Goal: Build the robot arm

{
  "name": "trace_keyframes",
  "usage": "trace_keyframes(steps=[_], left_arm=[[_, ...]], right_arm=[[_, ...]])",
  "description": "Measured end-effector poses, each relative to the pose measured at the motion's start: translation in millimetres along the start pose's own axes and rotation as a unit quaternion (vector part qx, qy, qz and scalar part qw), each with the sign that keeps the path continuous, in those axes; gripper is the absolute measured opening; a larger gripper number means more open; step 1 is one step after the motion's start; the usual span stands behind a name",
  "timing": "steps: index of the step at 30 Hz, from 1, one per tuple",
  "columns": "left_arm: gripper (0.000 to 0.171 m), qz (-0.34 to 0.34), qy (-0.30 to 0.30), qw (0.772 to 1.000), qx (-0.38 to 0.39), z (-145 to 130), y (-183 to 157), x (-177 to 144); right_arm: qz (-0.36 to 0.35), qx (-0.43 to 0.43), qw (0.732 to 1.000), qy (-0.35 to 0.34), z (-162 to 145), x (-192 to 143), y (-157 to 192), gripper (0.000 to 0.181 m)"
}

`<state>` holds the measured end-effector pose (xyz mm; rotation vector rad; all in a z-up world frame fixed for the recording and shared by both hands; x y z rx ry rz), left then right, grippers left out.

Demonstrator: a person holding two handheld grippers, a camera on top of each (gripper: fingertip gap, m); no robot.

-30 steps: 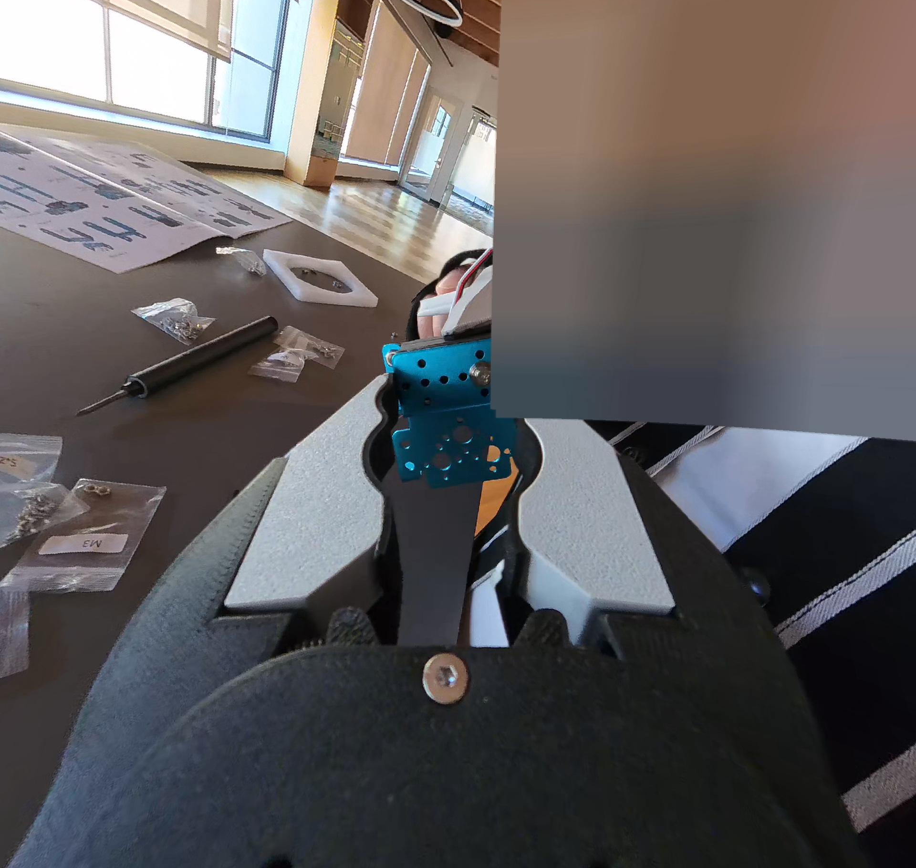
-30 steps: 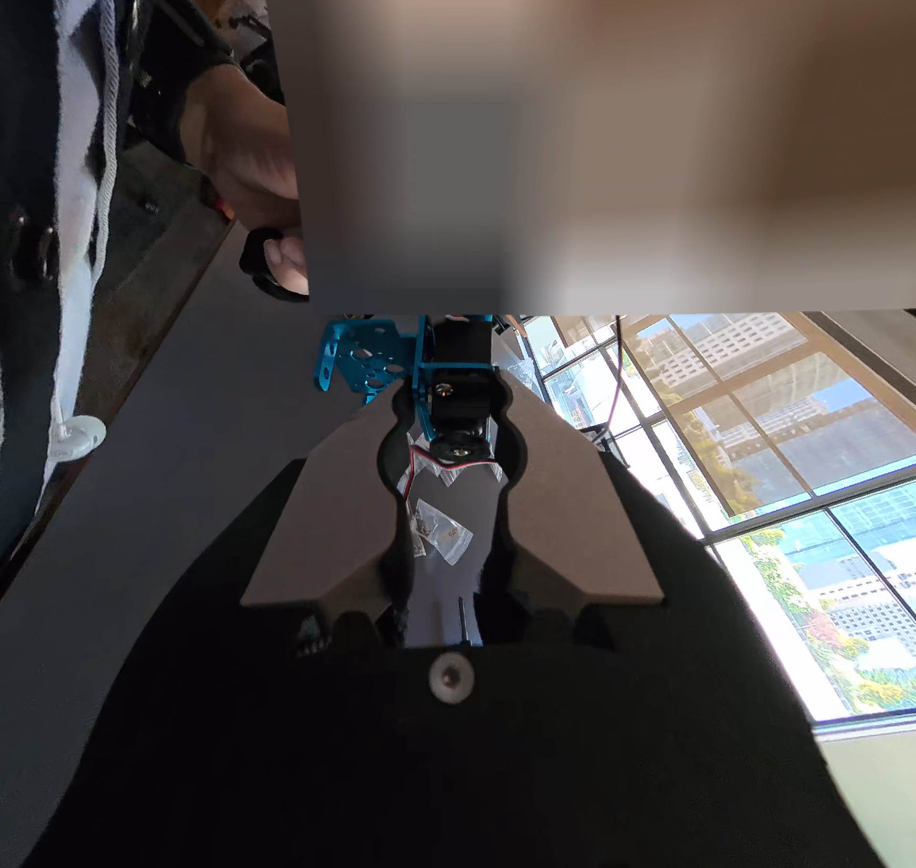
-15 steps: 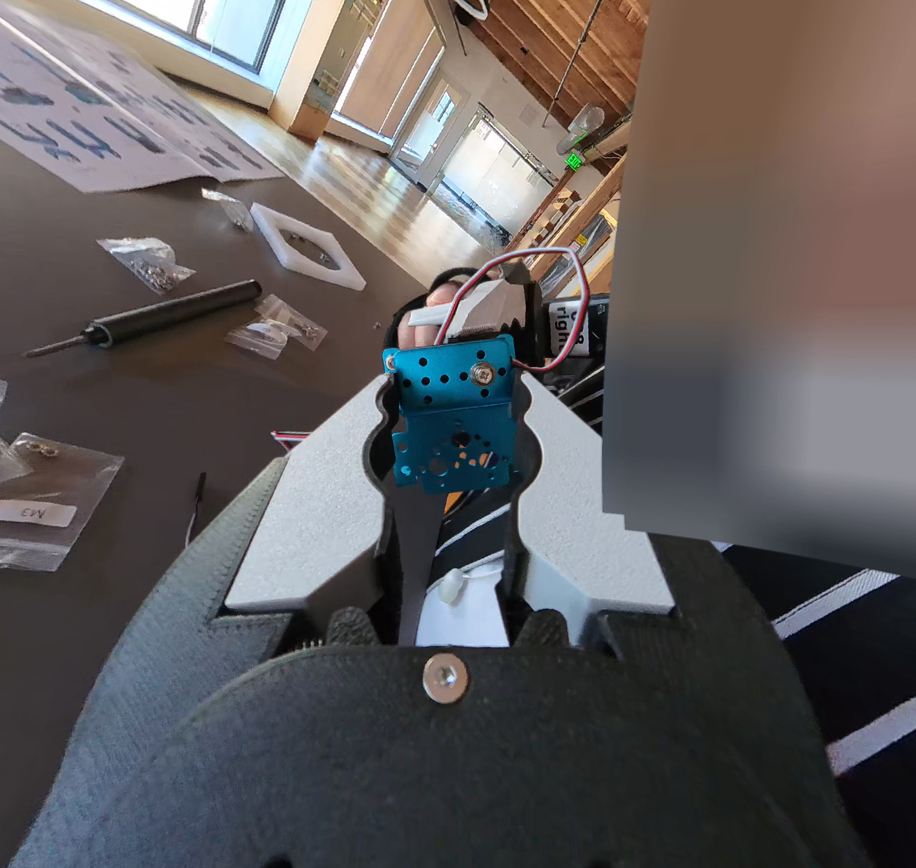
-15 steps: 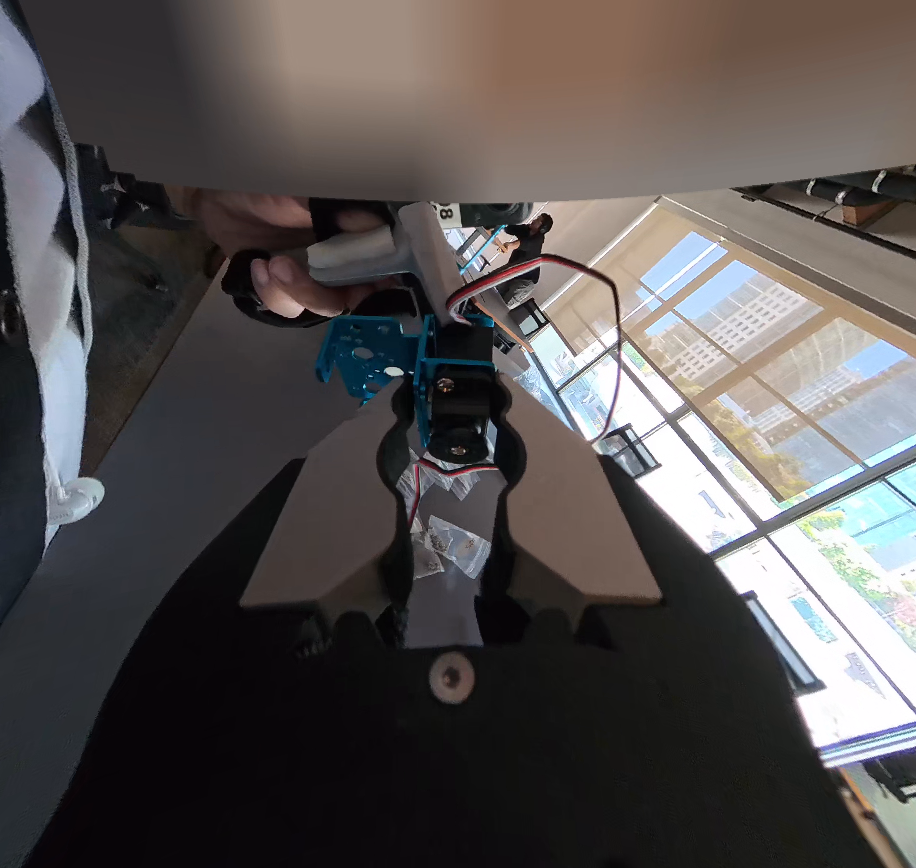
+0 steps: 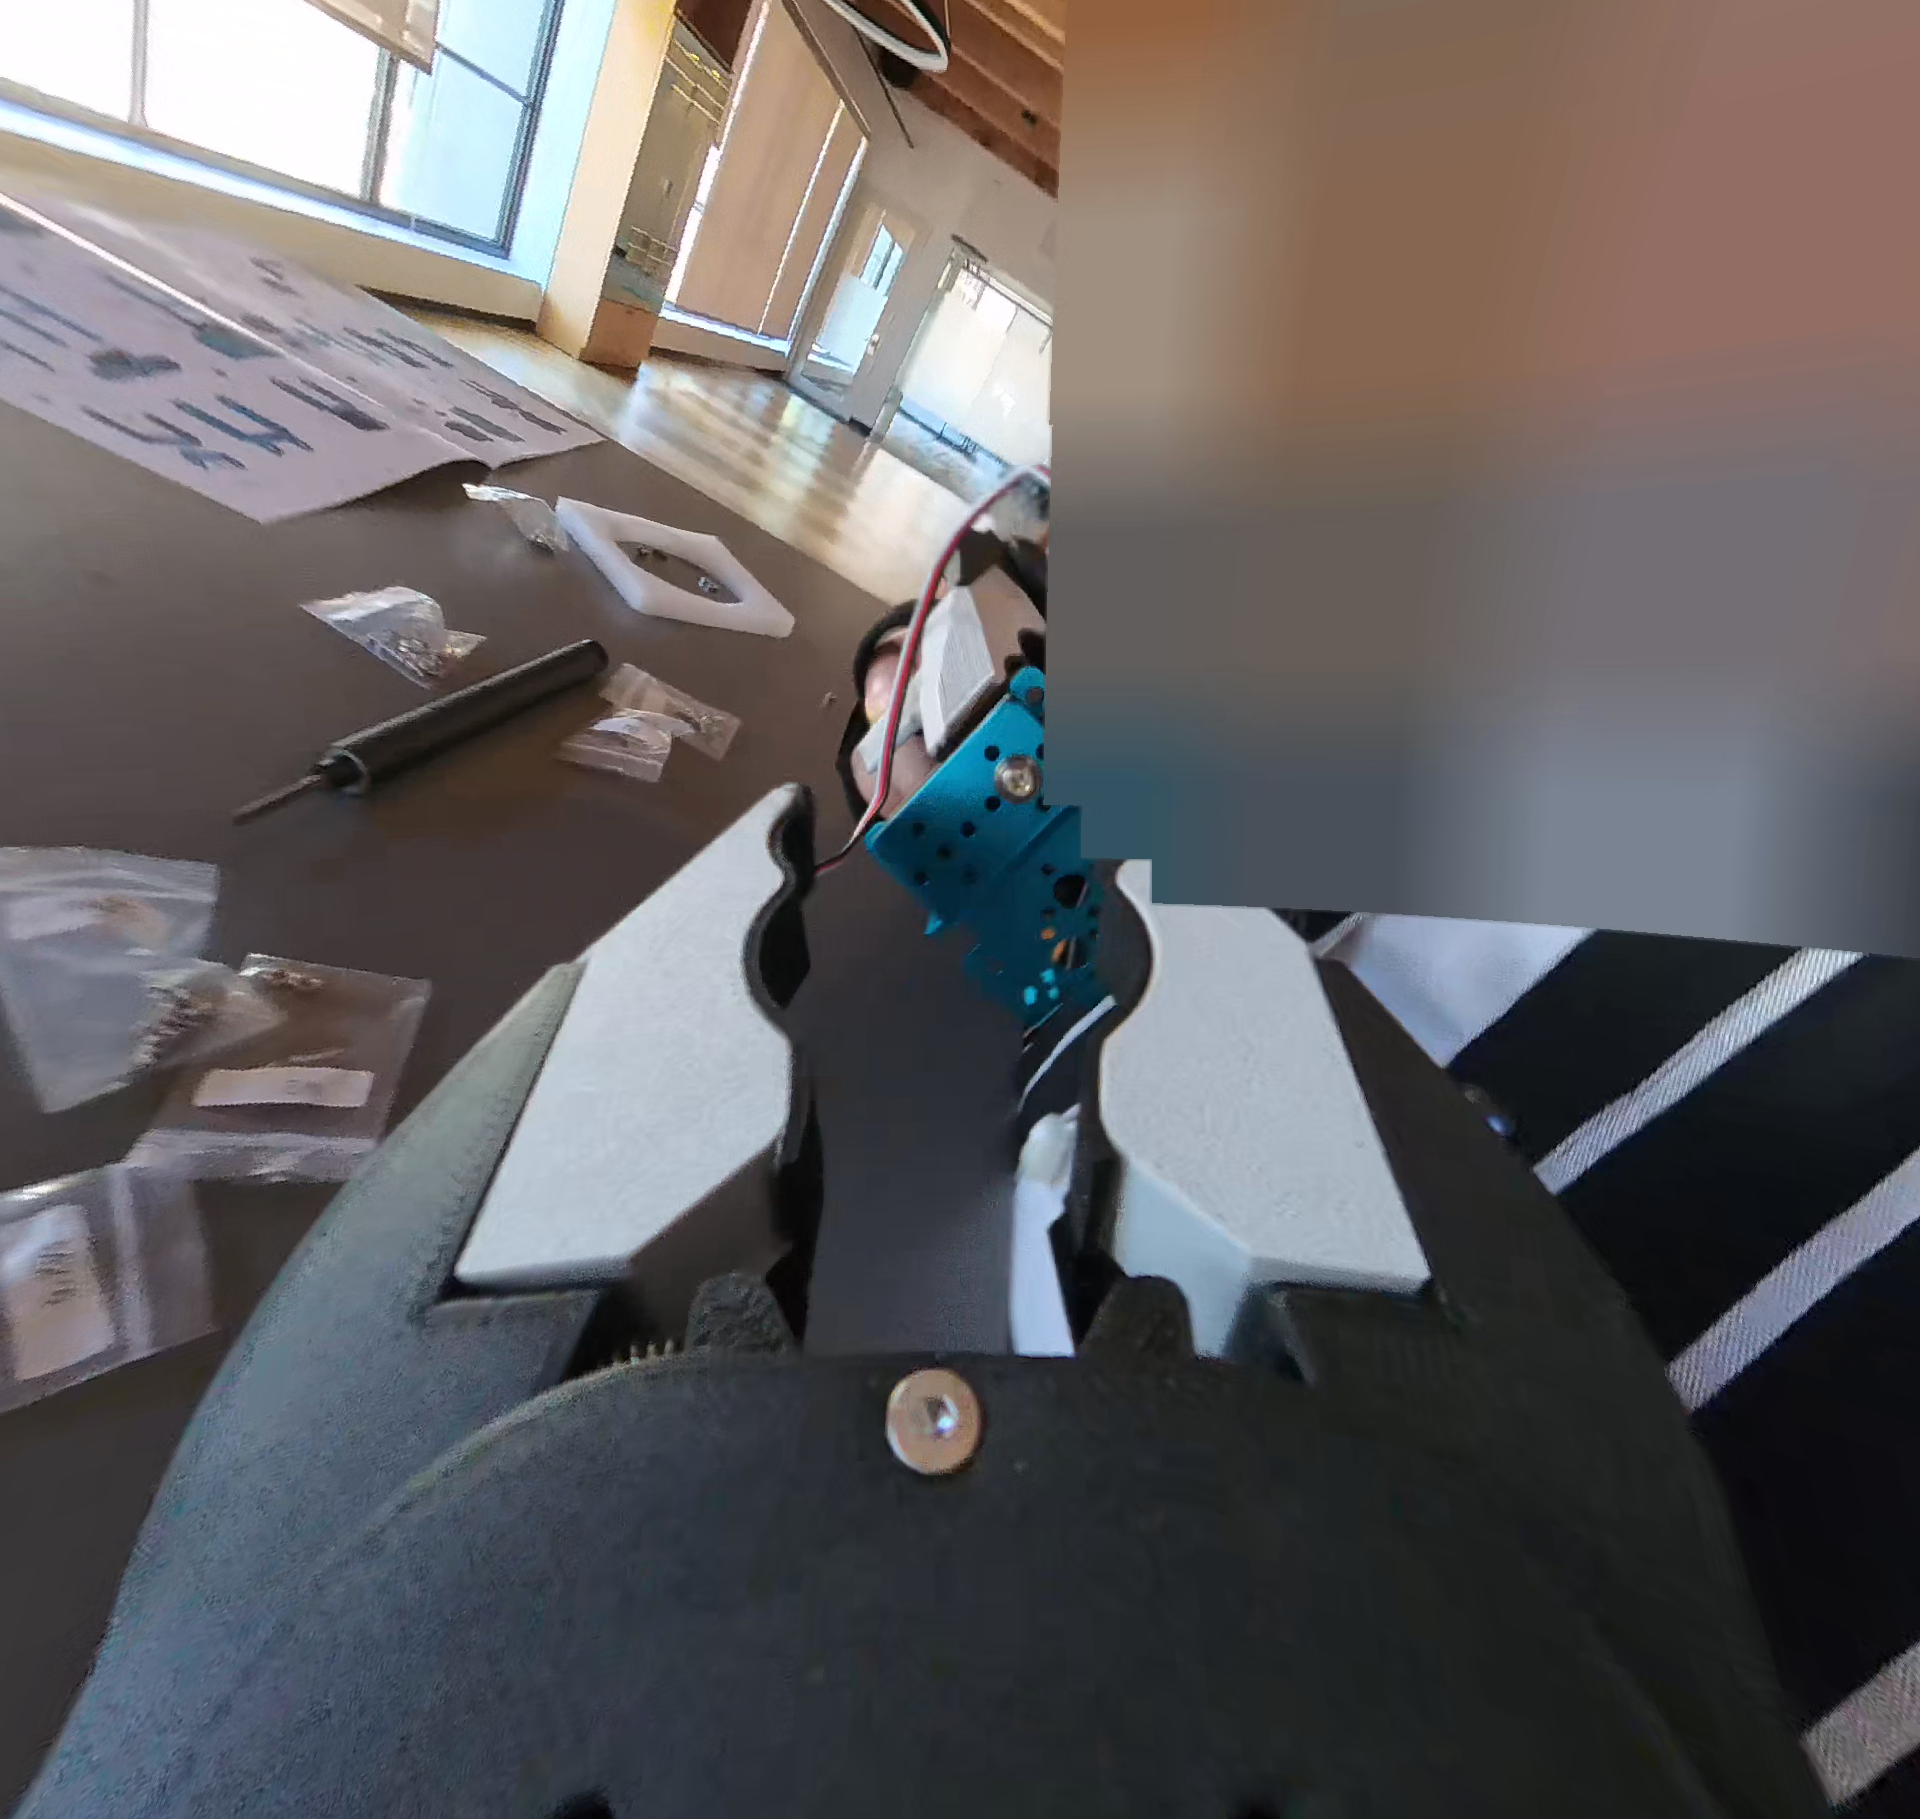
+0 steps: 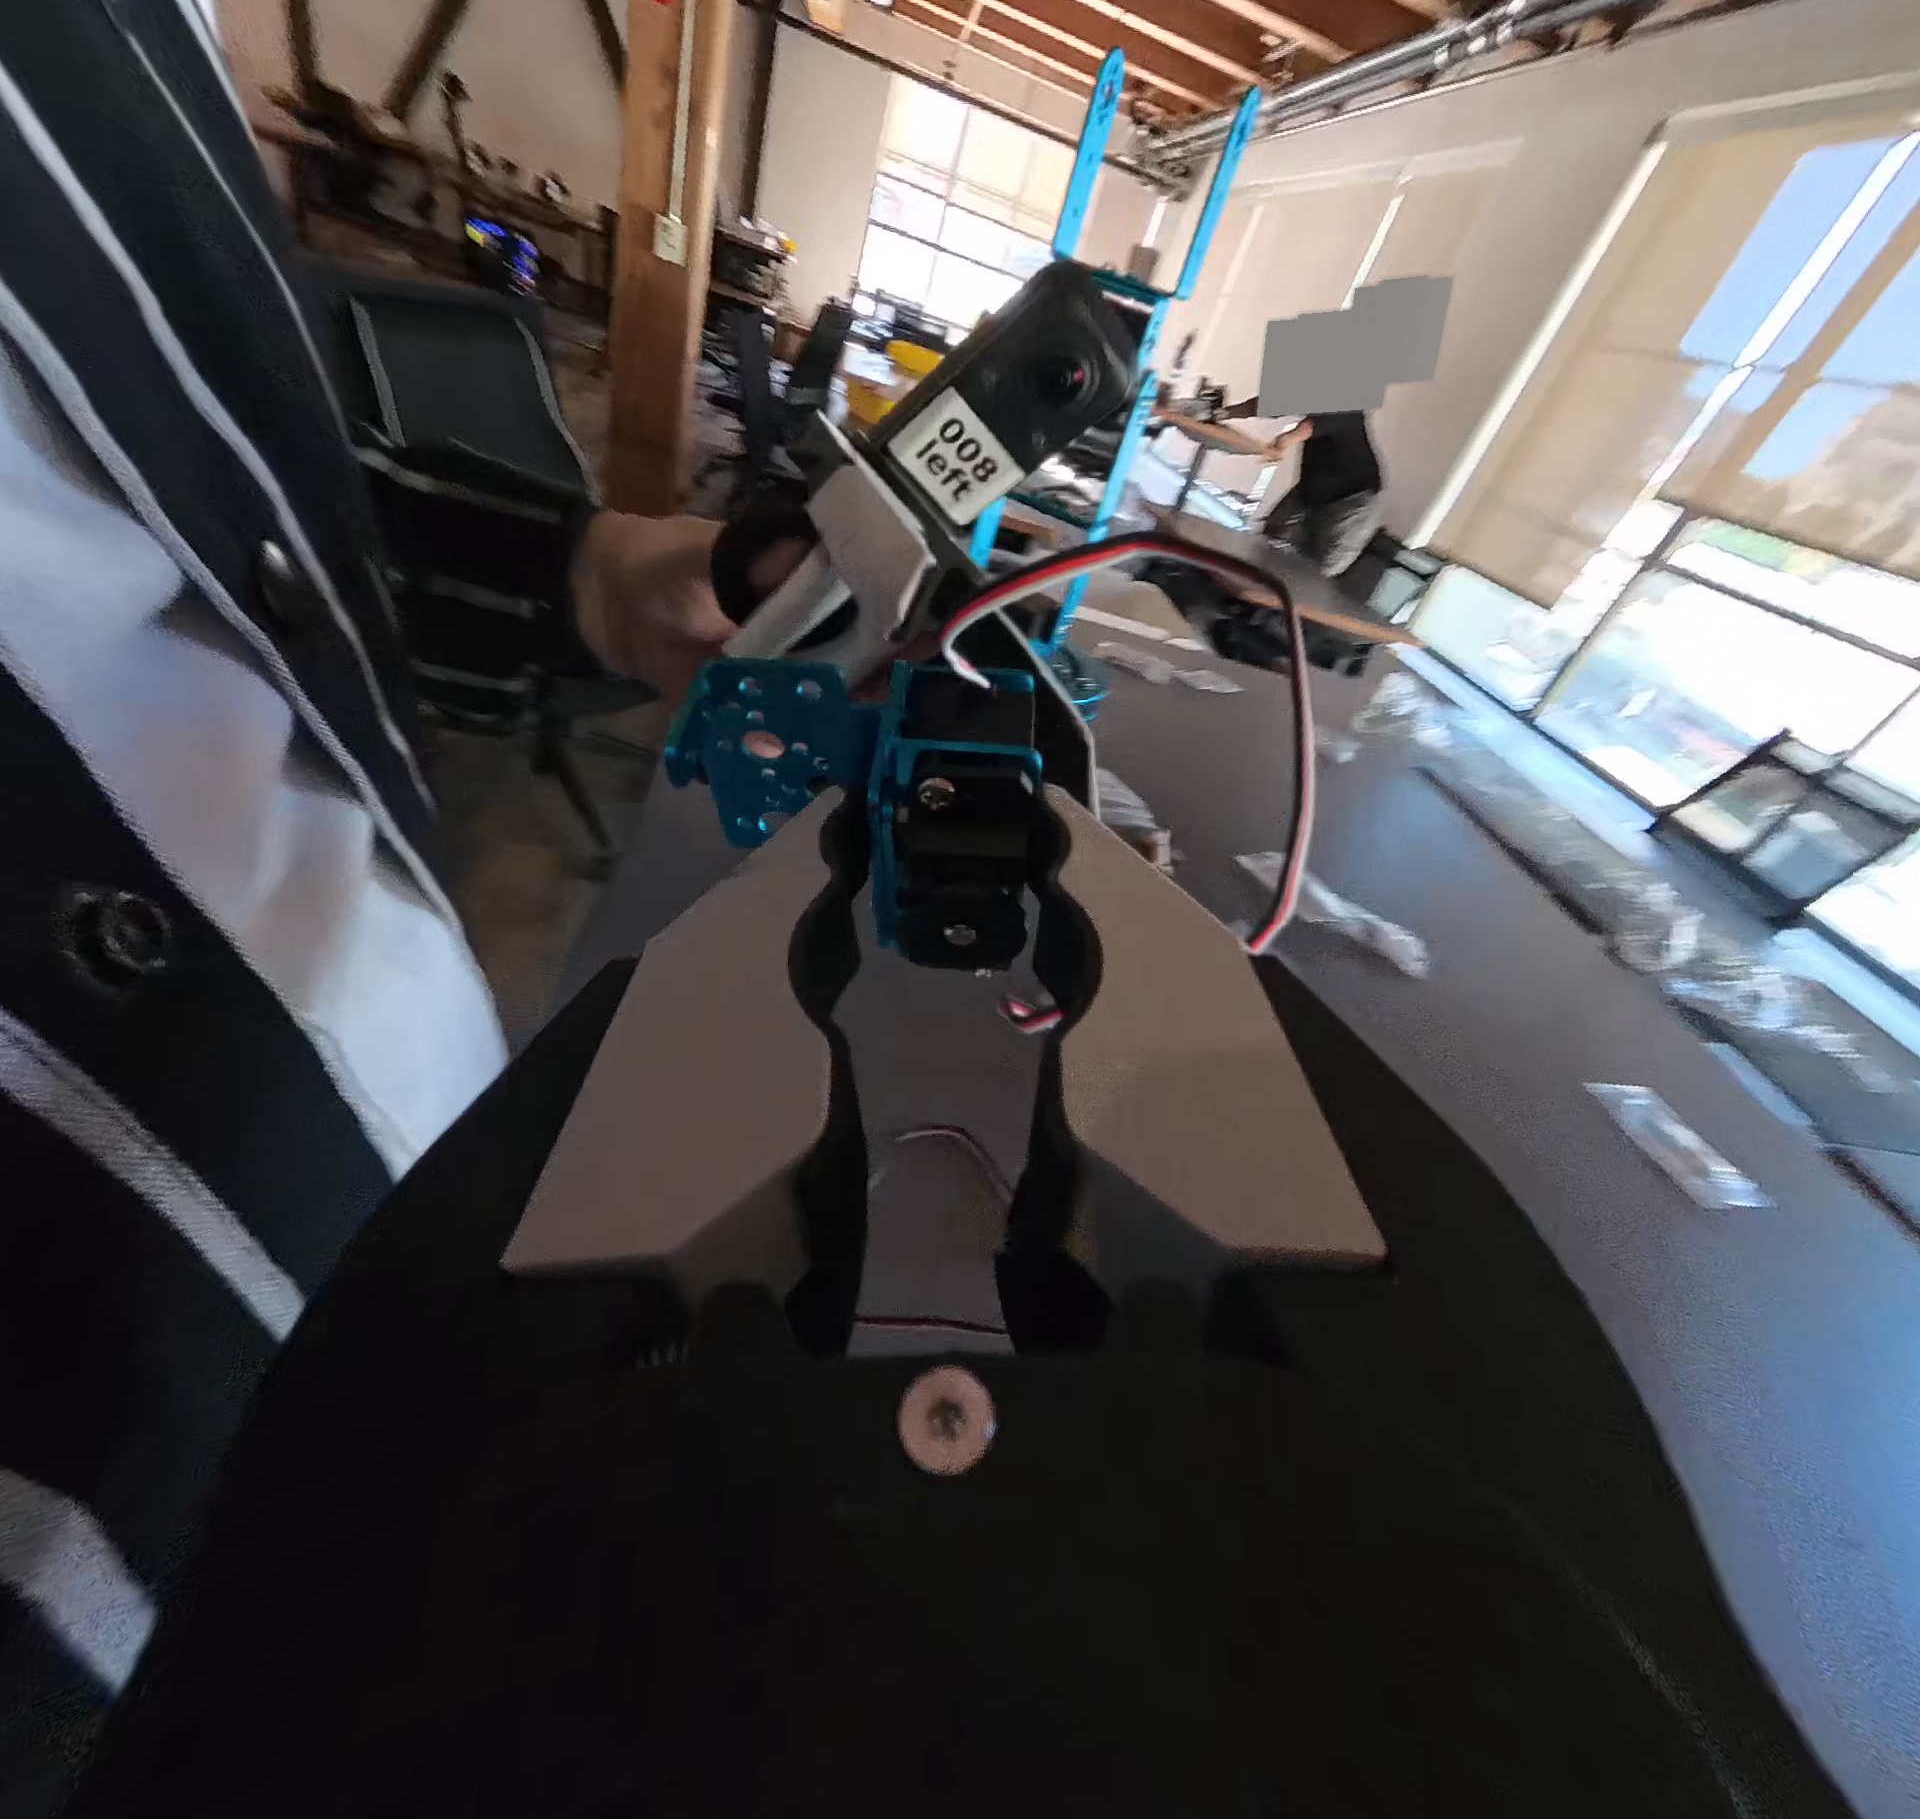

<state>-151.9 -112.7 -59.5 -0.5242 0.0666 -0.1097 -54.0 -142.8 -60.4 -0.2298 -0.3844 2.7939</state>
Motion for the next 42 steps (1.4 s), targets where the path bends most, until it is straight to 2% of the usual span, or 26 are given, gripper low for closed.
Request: trace_keyframes(steps=[3, 6, 9, 12, 18, 24, 29, 36, 38, 42], left_arm=[[0.042, 0.019, 0.036, 0.996, 0.084, -4.9, -6.3, -2.0], [0.039, 0.063, 0.072, 0.981, 0.169, -8.6, -10.1, 3.0], [0.031, 0.066, 0.092, 0.972, 0.204, -10.9, -13.5, 10.7], [0.025, 0.043, 0.097, 0.974, 0.203, -12.1, -16.6, 17.4], [0.024, 0.044, 0.109, 0.971, 0.209, -12.3, -14.9, 20.1], [0.023, 0.057, 0.119, 0.975, 0.181, -11.1, -10.9, 23.3], [0.023, 0.067, 0.136, 0.974, 0.168, -17.1, -6.4, 24.6], [0.024, 0.066, 0.15, 0.975, 0.15, -32.7, 2.2, 26.4], [0.024, 0.07, 0.169, 0.973, 0.139, -43.9, 11.5, 26.8], [0.024, 0.073, 0.199, 0.969, 0.131, -63.4, 23.0, 27.5]], right_arm=[[0.062, 0.067, 0.996, -0.003, -1.1, 0.0, -0.5, 0.028], [0.103, 0.118, 0.988, -0.002, -3.3, -1.3, -3.8, 0.028], [0.133, 0.136, 0.982, -0.002, -3.4, -3.6, -4.1, 0.028], [0.154, 0.137, 0.978, 0.017, -7.0, -3.9, -1.6, 0.028], [0.166, 0.156, 0.973, 0.029, -11.0, -5.8, -3.8, 0.028], [0.18, 0.192, 0.965, 0.005, -17.4, -7.4, -8.2, 0.028], [0.14, 0.139, 0.98, -0.025, -16.2, -10.7, -12.8, 0.03], [0.192, 0.159, 0.968, 0.016, -31.9, -7.2, -8.8, 0.028], [0.212, 0.176, 0.959, 0.066, -49.0, -3.1, -6.1, 0.028], [0.218, 0.138, 0.957, 0.129, -70.1, 1.9, 1.8, 0.028]])
Point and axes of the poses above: each gripper's, where its closed fingertips meet, x out along the fingers, z out of its top, y = z × x across the jaws, the point moved 5 cm from there along -x, back along the fingers, and after that the axes turned 5 degrees about y, right-handed, at the moved point
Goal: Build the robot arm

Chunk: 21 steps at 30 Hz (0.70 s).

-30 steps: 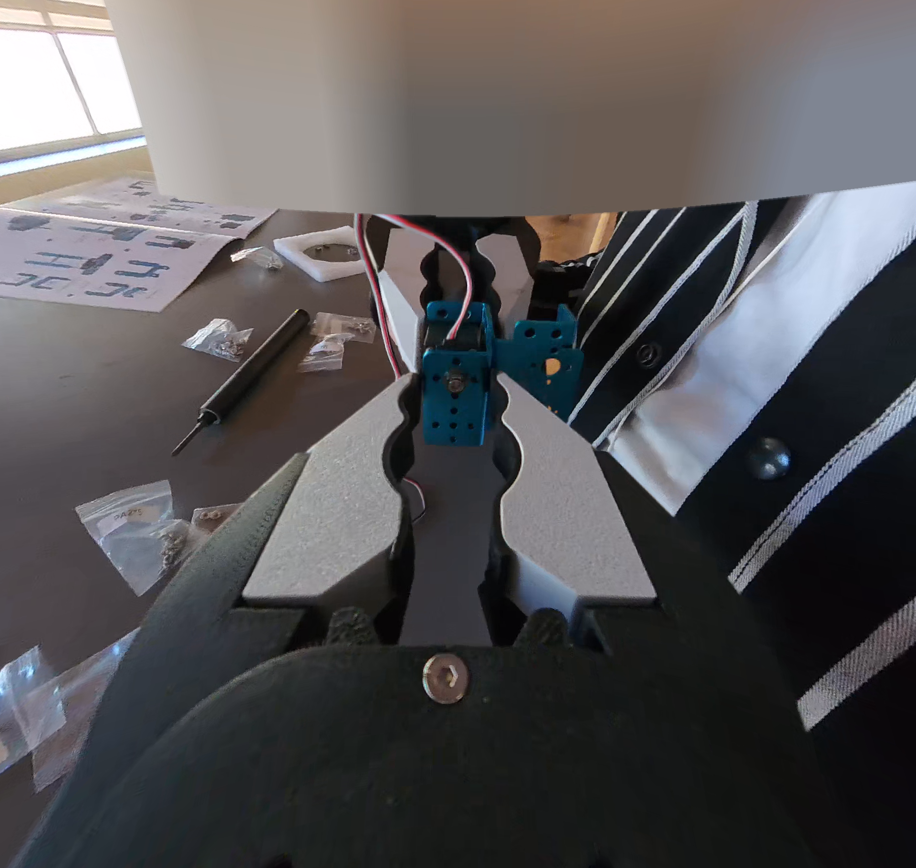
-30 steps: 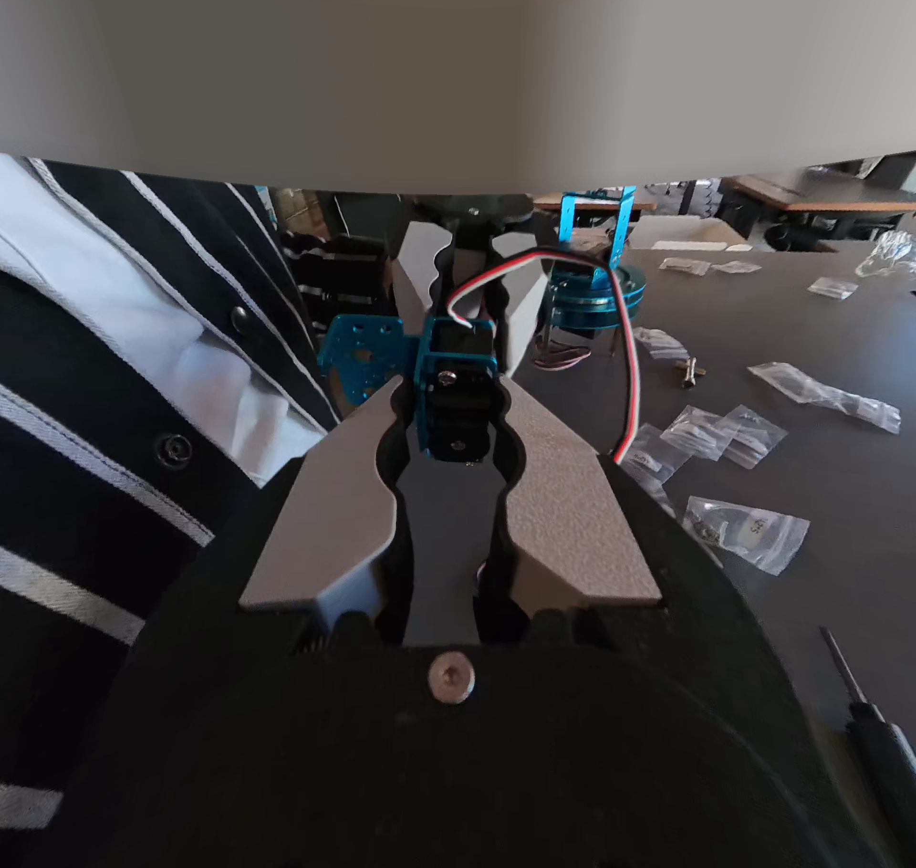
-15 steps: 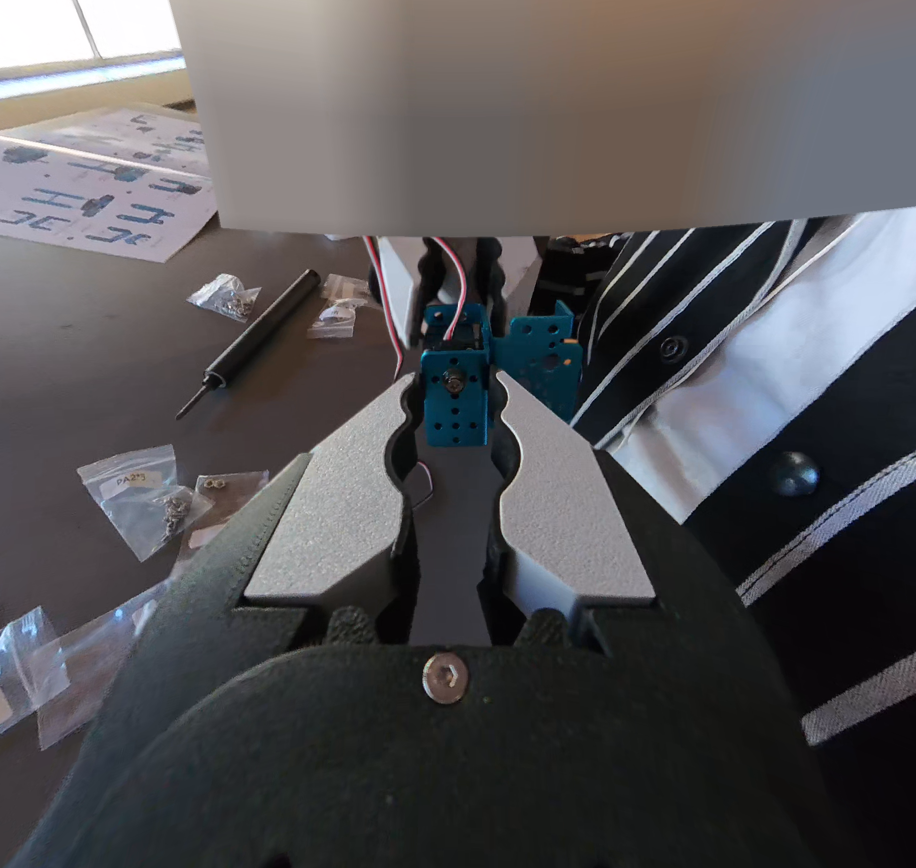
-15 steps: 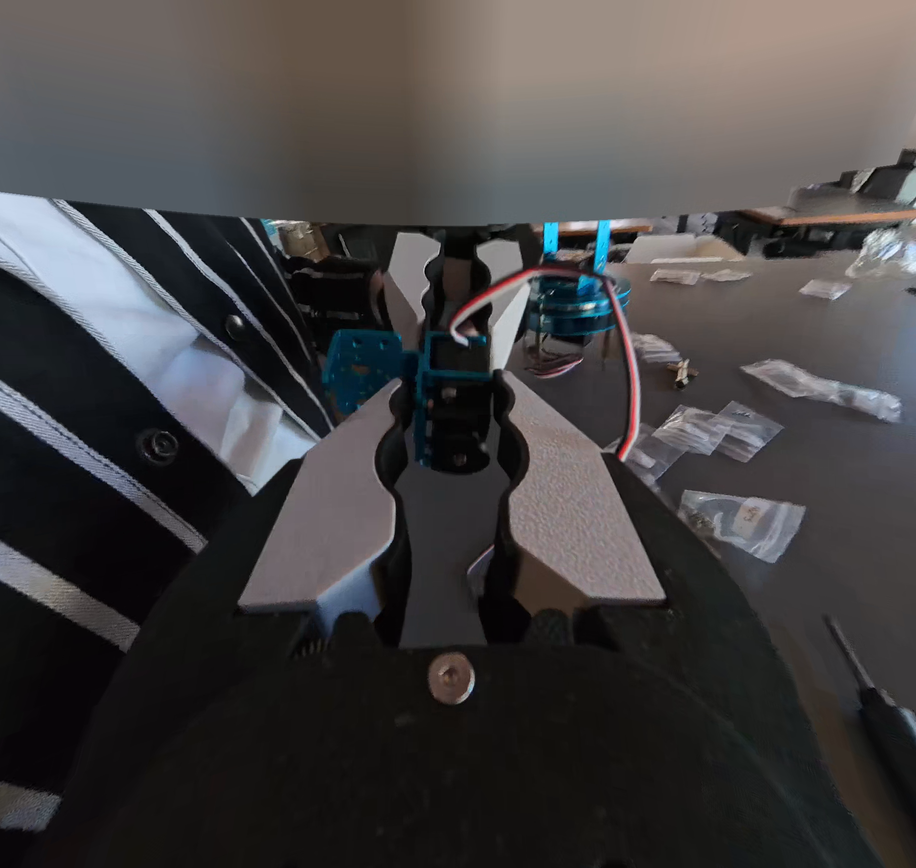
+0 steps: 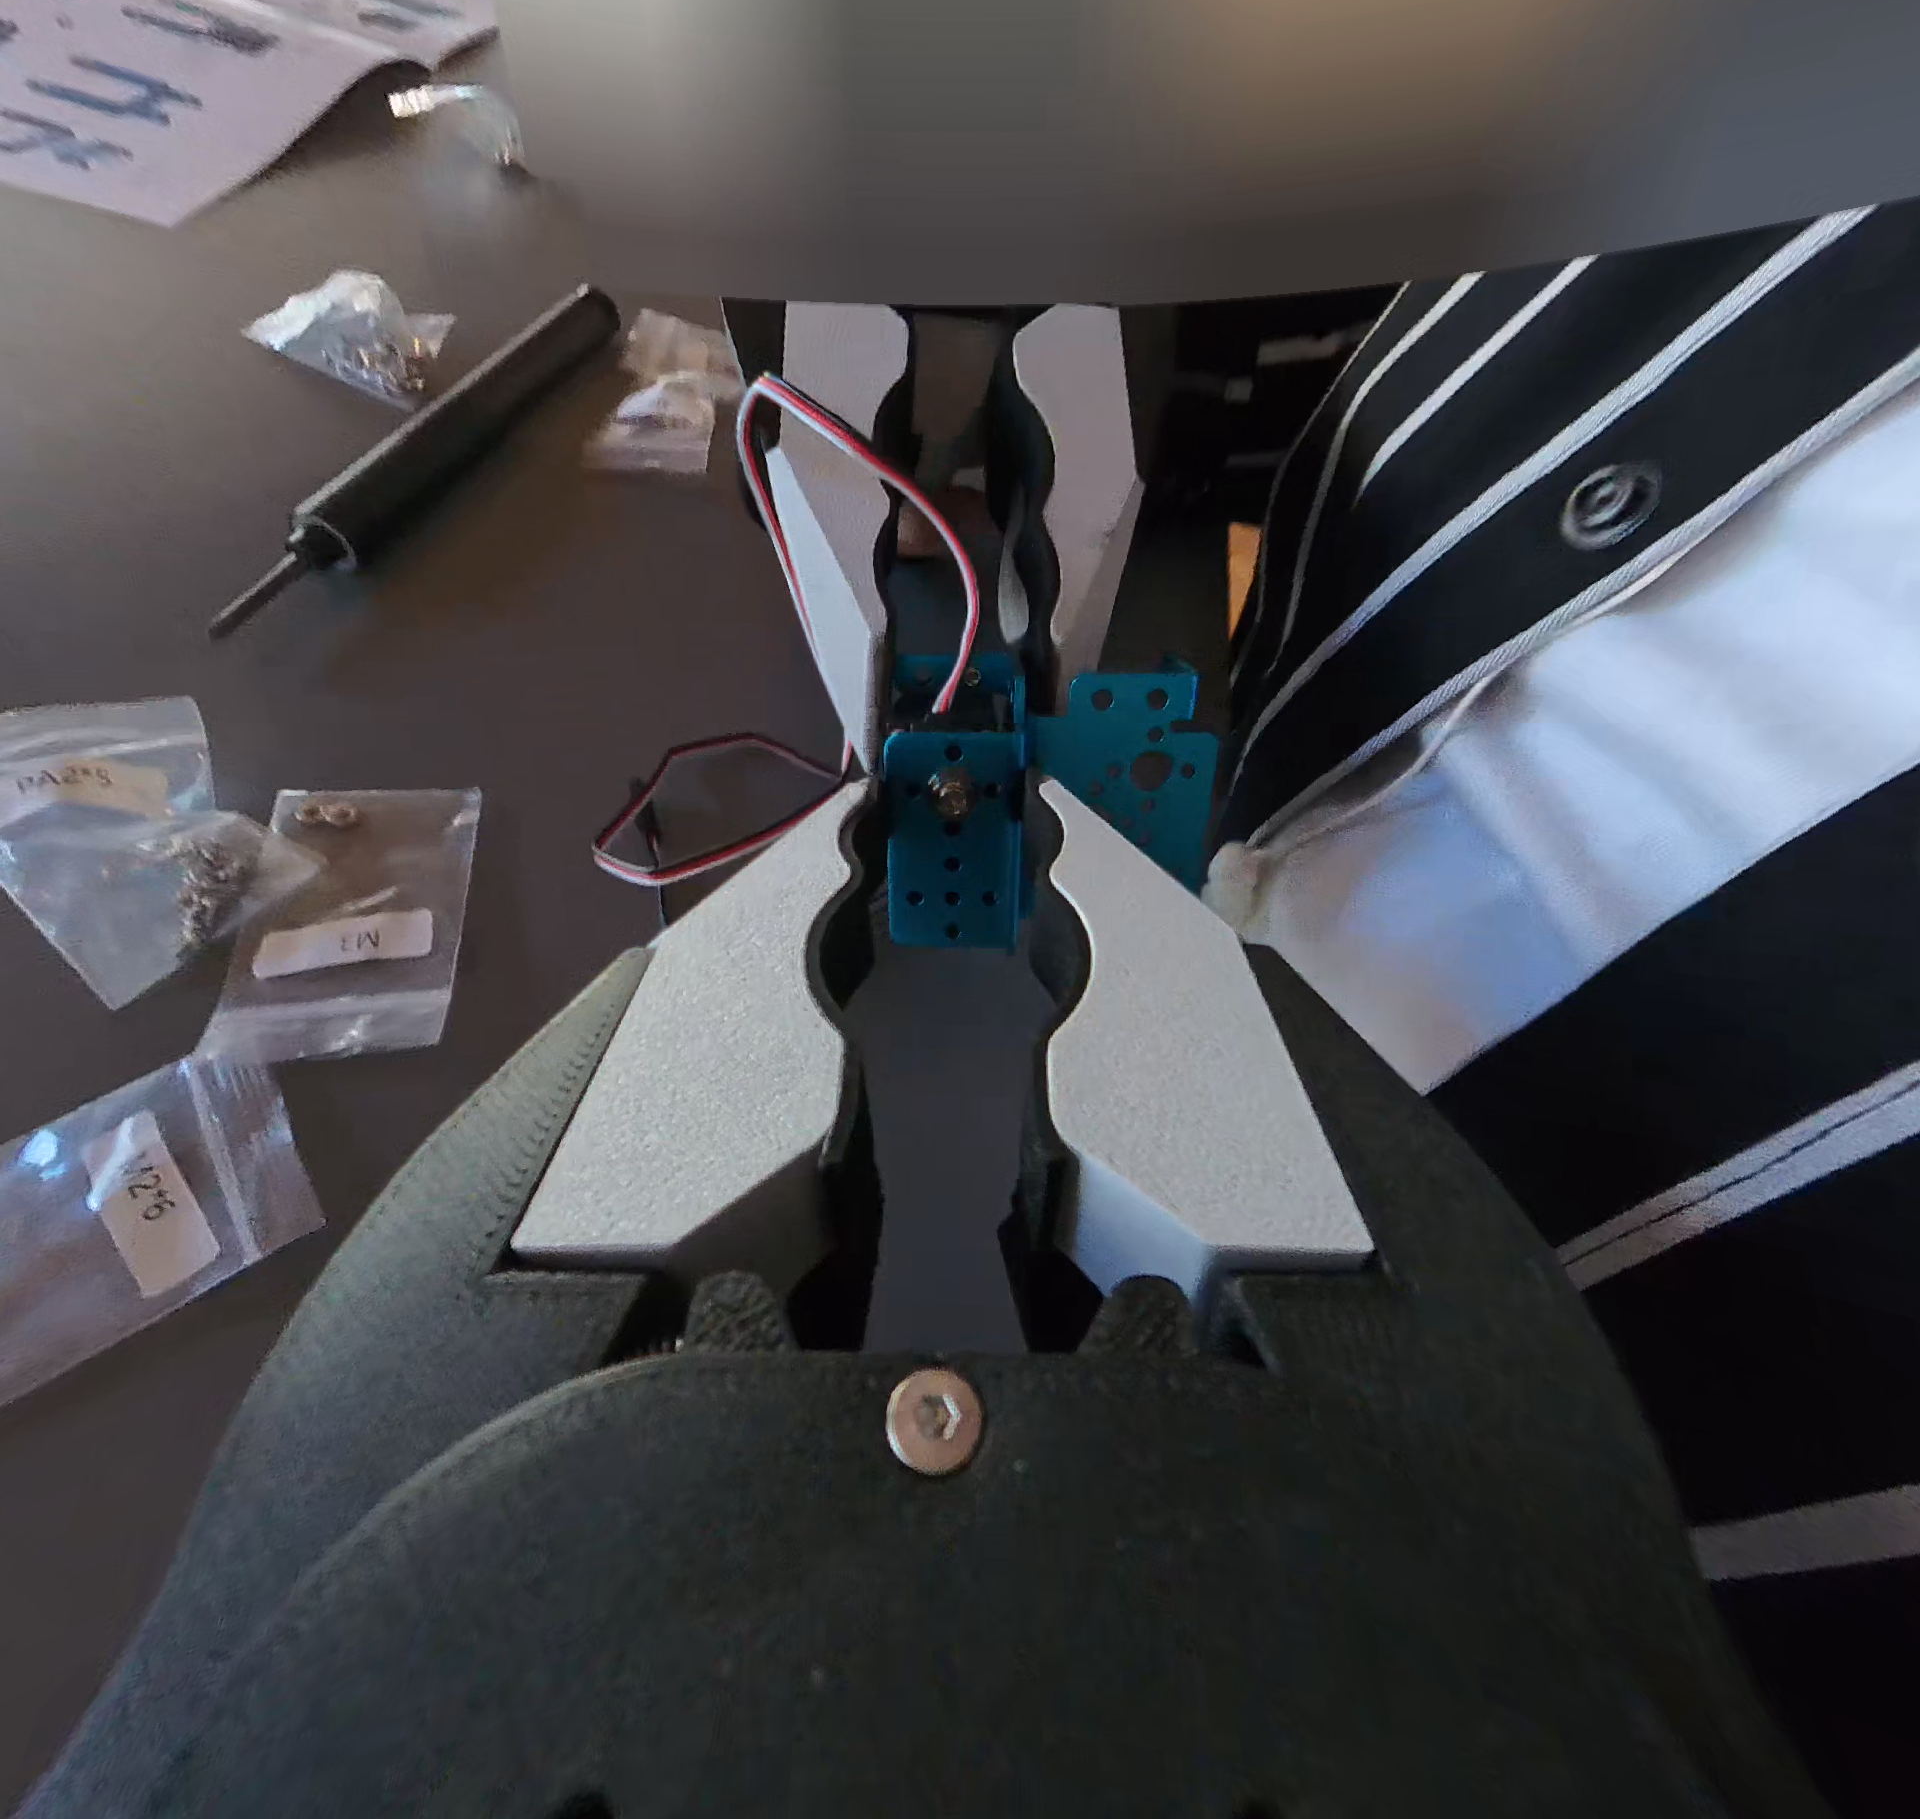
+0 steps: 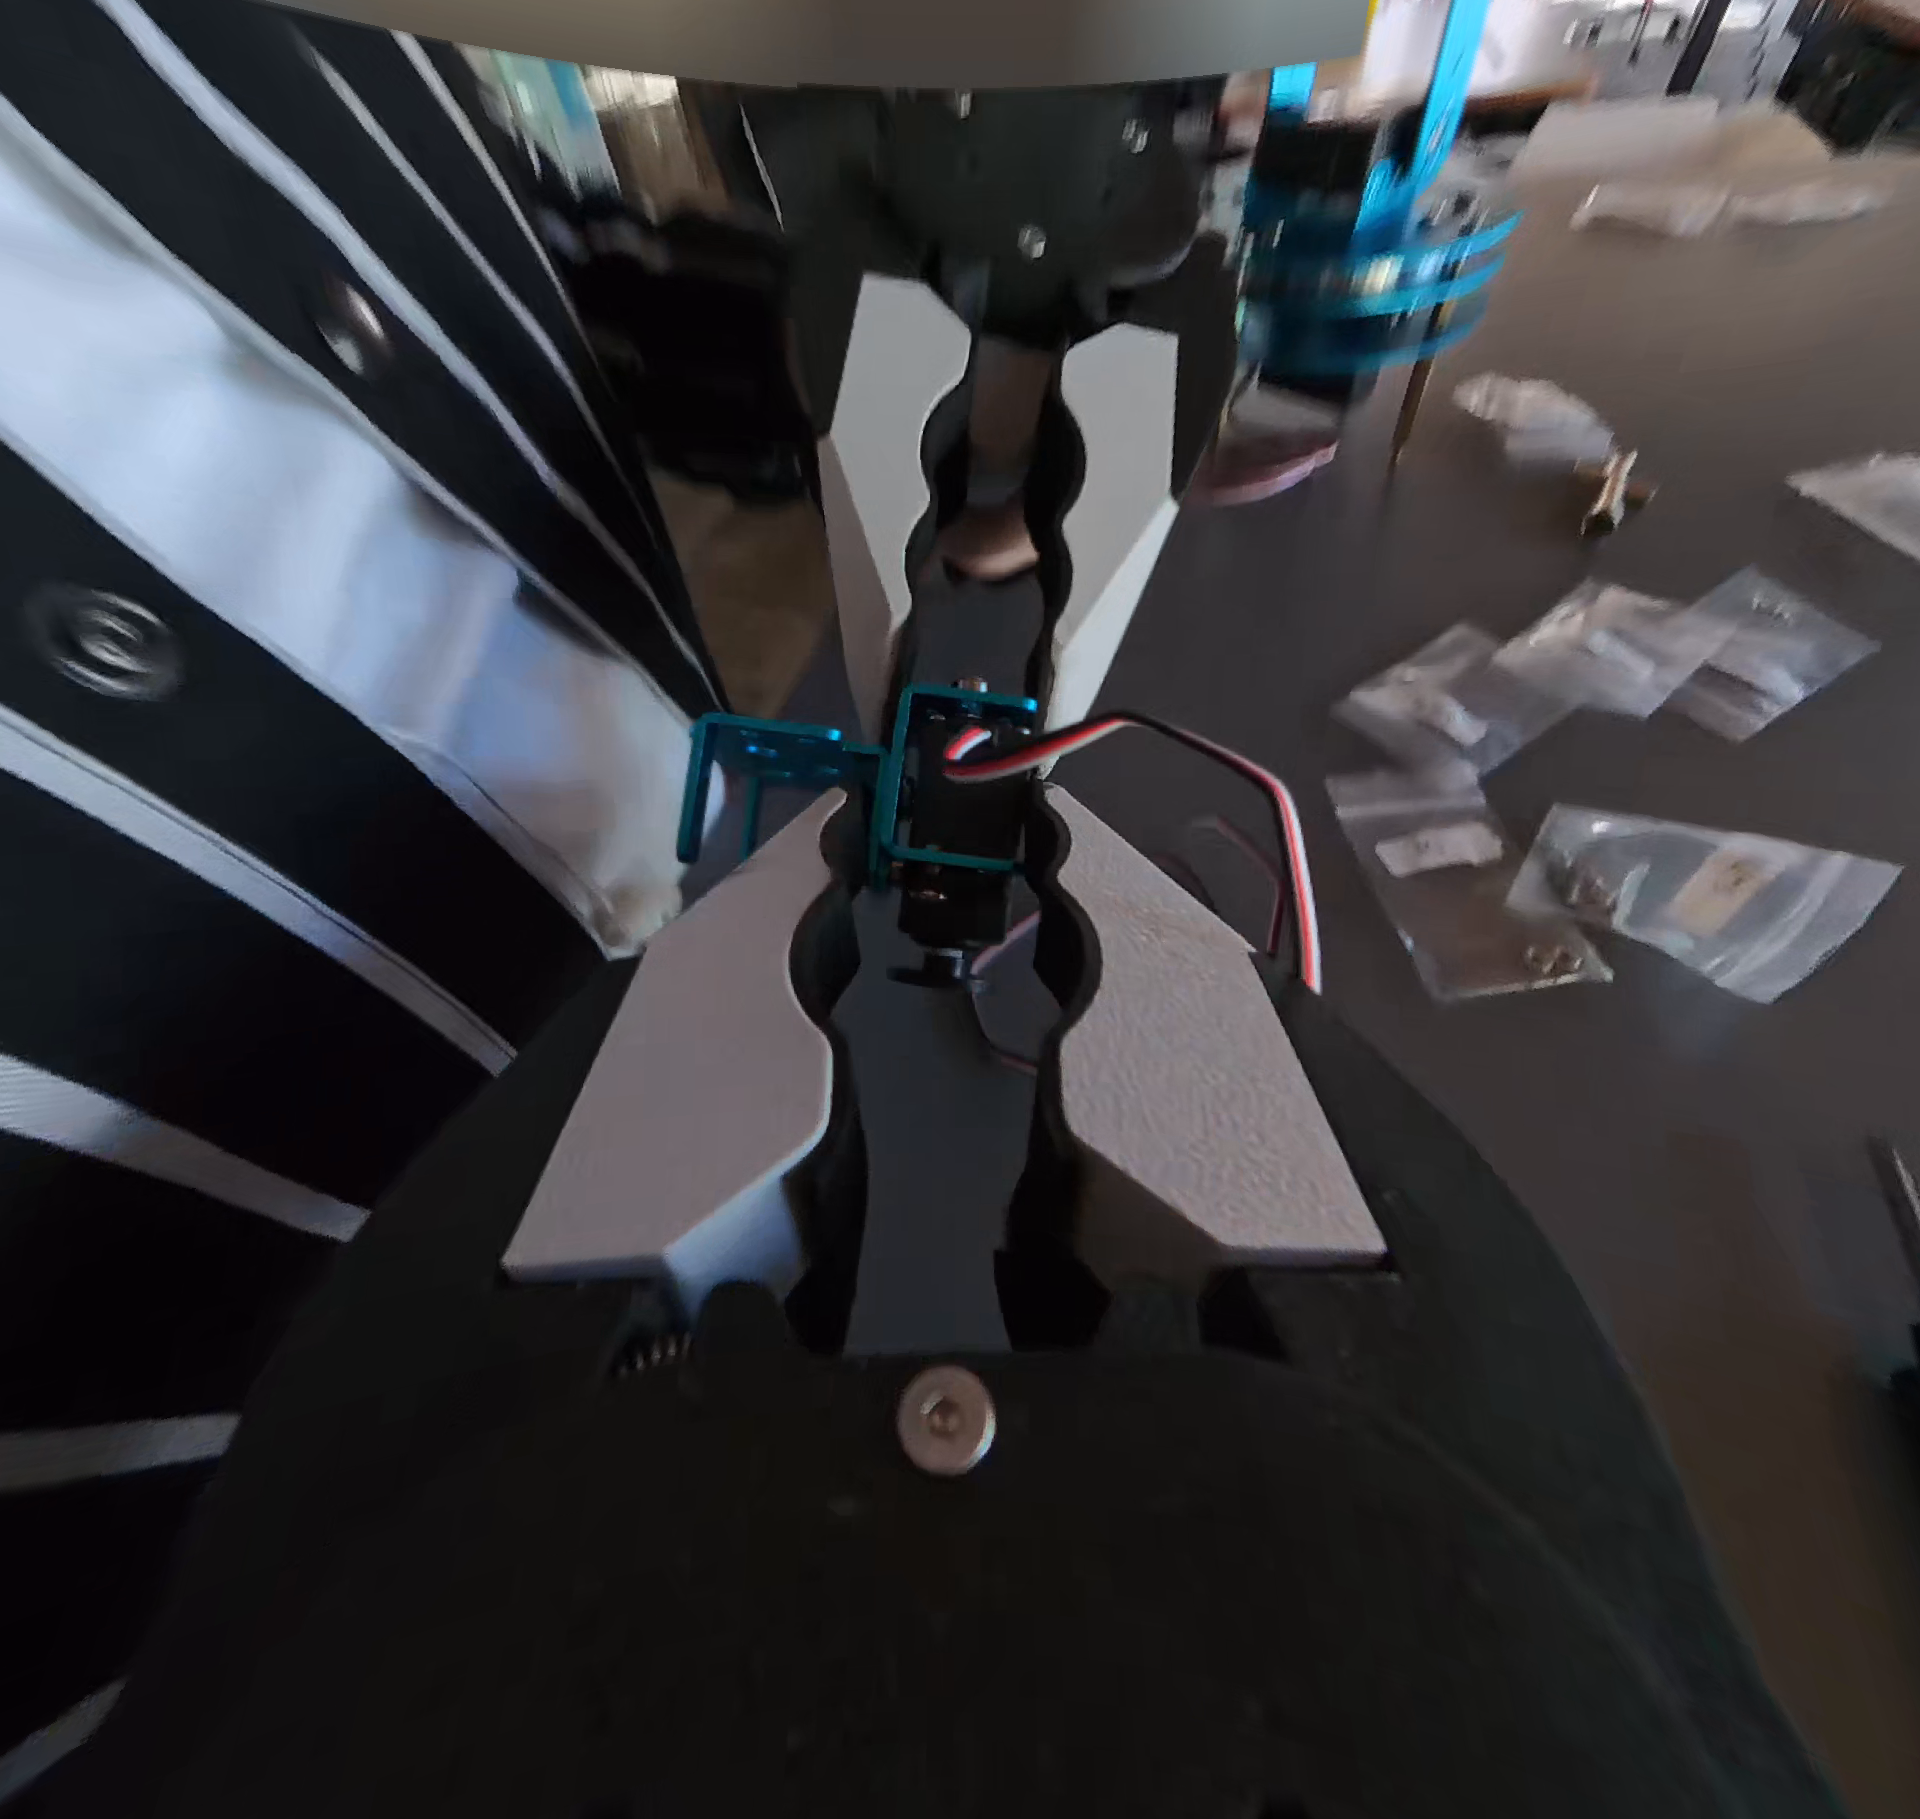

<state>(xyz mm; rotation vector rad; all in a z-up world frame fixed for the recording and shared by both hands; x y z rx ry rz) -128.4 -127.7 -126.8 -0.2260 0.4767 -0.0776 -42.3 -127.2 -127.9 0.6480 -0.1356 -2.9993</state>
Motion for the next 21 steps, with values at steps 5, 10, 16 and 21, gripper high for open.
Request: trace_keyframes(steps=[5, 10, 16, 21], left_arm=[[0.024, 0.01, 0.018, 1.0, 0.006, -8.4, 3.7, 2.6], [0.024, 0.001, 0.015, 1.0, -0.014, -8.4, 6.8, 2.2], [0.025, 0.005, 0.015, 1.0, -0.027, -8.0, 8.9, 3.4], [0.025, -0.009, 0.019, 0.999, -0.039, -8.1, 9.3, 4.3]], right_arm=[[-0.016, -0.031, 0.998, 0.045, -7.2, 8.0, -2.1, 0.028], [-0.034, -0.064, 0.995, 0.065, -5.3, 8.7, -2.9, 0.029], [-0.057, -0.083, 0.992, 0.079, -4.5, 7.8, -2.7, 0.028], [-0.066, -0.099, 0.989, 0.084, -4.3, 8.1, -1.1, 0.028]])
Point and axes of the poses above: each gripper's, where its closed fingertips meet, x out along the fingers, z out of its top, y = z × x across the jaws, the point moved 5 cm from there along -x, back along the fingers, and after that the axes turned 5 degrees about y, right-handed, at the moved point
